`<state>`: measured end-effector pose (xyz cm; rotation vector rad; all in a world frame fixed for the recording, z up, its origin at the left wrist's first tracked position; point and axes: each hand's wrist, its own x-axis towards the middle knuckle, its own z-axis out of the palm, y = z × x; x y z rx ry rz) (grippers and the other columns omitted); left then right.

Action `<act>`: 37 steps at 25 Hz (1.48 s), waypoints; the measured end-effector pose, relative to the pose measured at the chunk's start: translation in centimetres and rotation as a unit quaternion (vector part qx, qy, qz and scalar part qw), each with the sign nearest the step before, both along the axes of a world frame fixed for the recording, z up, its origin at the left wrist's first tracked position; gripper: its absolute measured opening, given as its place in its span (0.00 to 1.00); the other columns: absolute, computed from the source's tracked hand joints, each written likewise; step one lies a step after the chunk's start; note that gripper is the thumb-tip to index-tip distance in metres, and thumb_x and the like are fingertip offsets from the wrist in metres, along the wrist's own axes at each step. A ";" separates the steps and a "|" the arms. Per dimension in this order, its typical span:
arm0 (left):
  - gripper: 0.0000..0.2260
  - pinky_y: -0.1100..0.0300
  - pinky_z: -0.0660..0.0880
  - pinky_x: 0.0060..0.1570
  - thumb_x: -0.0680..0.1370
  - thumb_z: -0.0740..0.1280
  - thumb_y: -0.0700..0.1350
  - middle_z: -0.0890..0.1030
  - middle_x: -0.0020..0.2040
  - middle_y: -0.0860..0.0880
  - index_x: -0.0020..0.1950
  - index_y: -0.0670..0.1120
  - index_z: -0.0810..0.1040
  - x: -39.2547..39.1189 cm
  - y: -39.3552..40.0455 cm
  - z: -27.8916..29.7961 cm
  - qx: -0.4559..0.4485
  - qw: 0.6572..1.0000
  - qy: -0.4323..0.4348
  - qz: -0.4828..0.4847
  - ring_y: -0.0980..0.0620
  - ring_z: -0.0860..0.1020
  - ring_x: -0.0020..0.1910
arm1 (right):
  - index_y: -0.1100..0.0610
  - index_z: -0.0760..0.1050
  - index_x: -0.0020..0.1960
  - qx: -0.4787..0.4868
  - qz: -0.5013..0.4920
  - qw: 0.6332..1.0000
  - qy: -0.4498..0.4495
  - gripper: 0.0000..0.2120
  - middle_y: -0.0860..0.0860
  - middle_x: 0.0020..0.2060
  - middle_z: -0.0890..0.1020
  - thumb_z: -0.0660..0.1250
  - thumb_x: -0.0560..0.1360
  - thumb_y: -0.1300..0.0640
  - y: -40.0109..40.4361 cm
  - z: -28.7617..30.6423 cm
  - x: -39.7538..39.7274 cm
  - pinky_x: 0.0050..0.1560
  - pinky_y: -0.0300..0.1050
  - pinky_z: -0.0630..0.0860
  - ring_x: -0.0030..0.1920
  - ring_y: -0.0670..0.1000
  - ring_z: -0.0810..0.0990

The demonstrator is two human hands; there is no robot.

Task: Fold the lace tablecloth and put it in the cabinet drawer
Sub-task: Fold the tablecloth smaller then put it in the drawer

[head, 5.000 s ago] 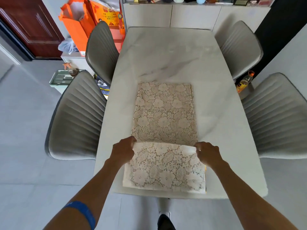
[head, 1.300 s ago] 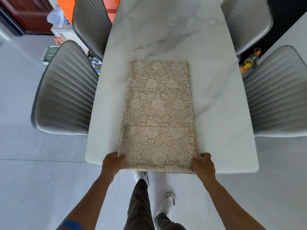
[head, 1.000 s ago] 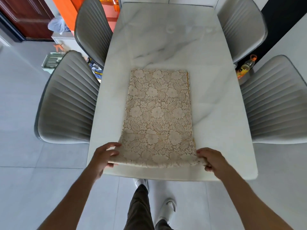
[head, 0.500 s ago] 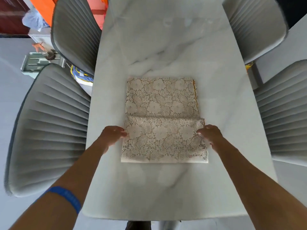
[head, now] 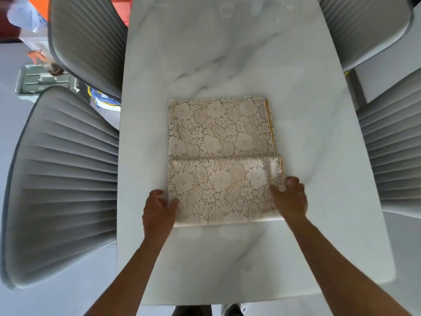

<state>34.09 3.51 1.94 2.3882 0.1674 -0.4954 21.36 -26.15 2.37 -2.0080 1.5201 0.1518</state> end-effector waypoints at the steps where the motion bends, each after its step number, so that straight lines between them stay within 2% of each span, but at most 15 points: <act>1: 0.14 0.56 0.71 0.44 0.73 0.72 0.51 0.79 0.43 0.50 0.54 0.48 0.73 -1.1 0.2 0.0 0.006 1.000 0.018 0.005 0.47 0.78 0.43 | 0.56 0.69 0.61 0.008 -0.013 0.999 0.032 0.23 0.59 0.57 0.77 0.67 0.72 0.46 0.9 0.1 -1.1 0.61 0.56 0.70 0.60 0.62 0.75; 4: 0.11 0.55 0.72 0.41 0.74 0.70 0.51 0.79 0.41 0.49 0.48 0.45 0.75 -3.2 1.1 0.2 0.019 0.998 0.057 0.005 0.43 0.80 0.45 | 0.59 0.72 0.59 0.057 -0.011 0.996 0.069 0.25 0.58 0.55 0.80 0.67 0.72 0.42 2.2 0.3 -4.5 0.62 0.57 0.71 0.60 0.61 0.76; 6: 0.12 0.50 0.77 0.46 0.75 0.68 0.50 0.81 0.45 0.44 0.50 0.42 0.76 -4.2 1.5 0.7 0.020 0.997 0.070 0.001 0.41 0.79 0.47 | 0.59 0.72 0.58 0.098 -0.004 0.995 0.035 0.22 0.57 0.53 0.80 0.67 0.71 0.45 2.2 0.8 -6.0 0.59 0.58 0.74 0.56 0.61 0.78; 9: 0.12 0.49 0.78 0.47 0.75 0.68 0.48 0.80 0.46 0.45 0.55 0.47 0.70 -6.4 2.2 2.2 -0.035 0.995 0.097 0.017 0.42 0.80 0.46 | 0.55 0.67 0.56 0.135 -0.004 0.990 -0.027 0.15 0.55 0.48 0.80 0.66 0.72 0.52 3.0 2.3 -8.2 0.49 0.52 0.77 0.46 0.55 0.79; 12: 0.31 0.59 0.77 0.42 0.70 0.72 0.37 0.79 0.49 0.49 0.64 0.62 0.64 -9.3 4.5 4.0 -0.147 0.979 0.129 -0.052 0.49 0.80 0.47 | 0.45 0.66 0.56 0.154 -0.006 0.973 -0.169 0.16 0.57 0.42 0.82 0.68 0.73 0.57 4.1 4.1 -11.5 0.38 0.47 0.73 0.39 0.53 0.78; 14: 0.36 0.66 0.74 0.43 0.68 0.70 0.33 0.77 0.53 0.54 0.64 0.66 0.66 -10.9 5.8 4.5 -0.114 0.976 0.116 -0.147 0.55 0.77 0.49 | 0.42 0.72 0.51 0.155 0.004 0.958 -0.242 0.14 0.57 0.38 0.82 0.69 0.74 0.60 4.1 5.3 -13.1 0.36 0.46 0.71 0.35 0.53 0.76; 16: 0.30 0.66 0.74 0.45 0.69 0.70 0.33 0.78 0.53 0.52 0.64 0.59 0.72 -11.8 6.0 4.6 -0.050 0.982 0.039 -0.180 0.55 0.76 0.48 | 0.45 0.80 0.48 0.193 0.005 0.941 -0.277 0.12 0.51 0.42 0.83 0.68 0.74 0.63 3.8 6.1 -14.2 0.39 0.41 0.72 0.39 0.49 0.76; 19: 0.15 0.53 0.79 0.49 0.72 0.74 0.38 0.81 0.47 0.48 0.57 0.48 0.80 -13.2 5.2 5.0 0.004 0.978 -0.079 -0.190 0.50 0.77 0.45 | 0.45 0.80 0.52 0.269 0.072 0.933 -0.230 0.24 0.46 0.53 0.82 0.65 0.69 0.72 3.3 6.8 -16.1 0.40 0.33 0.73 0.45 0.46 0.78; 22: 0.10 0.46 0.78 0.50 0.71 0.76 0.43 0.79 0.51 0.47 0.51 0.46 0.83 -14.8 4.9 5.8 0.058 0.962 -0.127 -0.234 0.45 0.75 0.50 | 0.49 0.77 0.59 0.120 0.224 0.958 -0.133 0.24 0.49 0.56 0.80 0.67 0.69 0.71 3.4 6.8 -18.3 0.51 0.41 0.74 0.53 0.50 0.76; 24: 0.09 0.44 0.75 0.57 0.68 0.78 0.43 0.78 0.59 0.45 0.47 0.45 0.84 -15.1 5.6 6.6 0.038 0.958 -0.150 -0.243 0.43 0.74 0.58 | 0.51 0.81 0.55 -0.014 0.269 0.956 -0.117 0.16 0.50 0.52 0.80 0.72 0.71 0.65 2.8 7.3 -19.1 0.55 0.50 0.72 0.54 0.54 0.75; 25: 0.09 0.46 0.71 0.61 0.68 0.79 0.43 0.78 0.62 0.47 0.46 0.46 0.84 -14.9 6.2 7.1 0.015 0.956 -0.156 -0.248 0.45 0.73 0.62 | 0.51 0.83 0.53 -0.036 0.264 0.954 -0.139 0.13 0.50 0.52 0.79 0.74 0.70 0.63 2.1 7.8 -19.1 0.56 0.51 0.72 0.55 0.53 0.74; 28: 0.08 0.62 0.67 0.63 0.69 0.77 0.46 0.79 0.61 0.56 0.47 0.50 0.83 -12.7 7.5 9.5 -0.127 0.967 -0.092 -0.201 0.55 0.73 0.63 | 0.55 0.84 0.48 0.054 0.218 0.944 -0.241 0.10 0.50 0.56 0.79 0.75 0.69 0.65 -0.5 10.1 -18.0 0.59 0.40 0.70 0.58 0.48 0.74; 30: 0.08 0.68 0.70 0.56 0.71 0.73 0.51 0.82 0.54 0.58 0.49 0.51 0.82 -10.2 6.6 11.2 -0.224 0.965 -0.022 -0.132 0.60 0.77 0.58 | 0.53 0.83 0.46 0.161 0.163 0.935 -0.270 0.07 0.49 0.47 0.83 0.74 0.71 0.63 -1.9 11.8 -15.7 0.49 0.33 0.70 0.49 0.46 0.78; 33: 0.06 0.61 0.71 0.49 0.76 0.70 0.50 0.84 0.45 0.54 0.44 0.49 0.80 -5.8 3.6 11.4 -0.227 0.972 -0.004 -0.060 0.57 0.79 0.47 | 0.56 0.81 0.46 0.179 0.130 0.941 -0.255 0.02 0.50 0.41 0.82 0.72 0.74 0.60 -3.6 12.4 -10.5 0.46 0.36 0.70 0.45 0.47 0.79; 37: 0.11 0.56 0.70 0.45 0.77 0.69 0.51 0.82 0.45 0.45 0.45 0.43 0.78 0.3 0.2 7.6 -0.181 0.983 0.018 0.002 0.50 0.76 0.43 | 0.59 0.79 0.49 0.171 0.105 0.957 -0.208 0.03 0.54 0.43 0.81 0.70 0.76 0.60 -4.8 9.5 -2.4 0.40 0.38 0.71 0.43 0.51 0.78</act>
